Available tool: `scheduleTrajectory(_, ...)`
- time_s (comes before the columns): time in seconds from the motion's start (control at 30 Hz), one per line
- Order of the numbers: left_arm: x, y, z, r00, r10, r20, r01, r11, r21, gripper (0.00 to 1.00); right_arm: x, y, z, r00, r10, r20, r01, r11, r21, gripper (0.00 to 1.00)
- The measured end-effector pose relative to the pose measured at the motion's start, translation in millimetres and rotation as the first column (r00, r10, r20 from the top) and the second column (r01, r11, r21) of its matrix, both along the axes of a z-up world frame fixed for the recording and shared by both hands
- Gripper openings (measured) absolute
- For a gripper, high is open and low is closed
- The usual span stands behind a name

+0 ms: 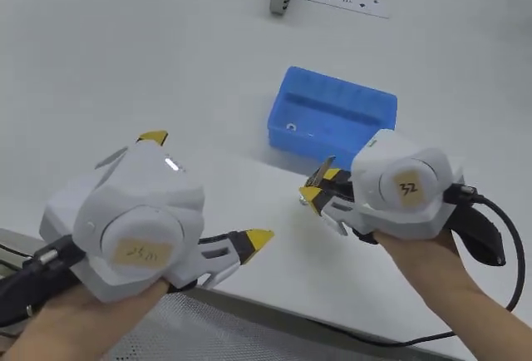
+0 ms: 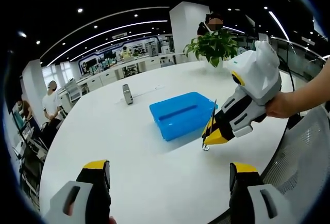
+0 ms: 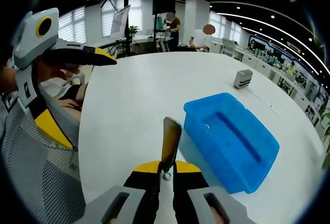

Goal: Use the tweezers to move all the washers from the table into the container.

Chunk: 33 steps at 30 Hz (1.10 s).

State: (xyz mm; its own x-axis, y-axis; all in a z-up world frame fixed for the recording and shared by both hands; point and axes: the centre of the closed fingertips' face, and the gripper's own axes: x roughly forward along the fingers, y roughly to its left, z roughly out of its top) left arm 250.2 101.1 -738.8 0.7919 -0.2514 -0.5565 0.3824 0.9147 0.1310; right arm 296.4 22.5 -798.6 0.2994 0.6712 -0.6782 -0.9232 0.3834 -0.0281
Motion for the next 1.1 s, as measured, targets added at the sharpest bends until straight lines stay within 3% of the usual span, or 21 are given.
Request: scheduleTrajectory(1.1,1.8,2.6,-1.8,1.0,-0.004,-0.002,0.004,1.0,0.016,0.97,7.4,0.2,-3.1,1.0,0.001,0.012,-0.001,1.0,-0.03,0.04)
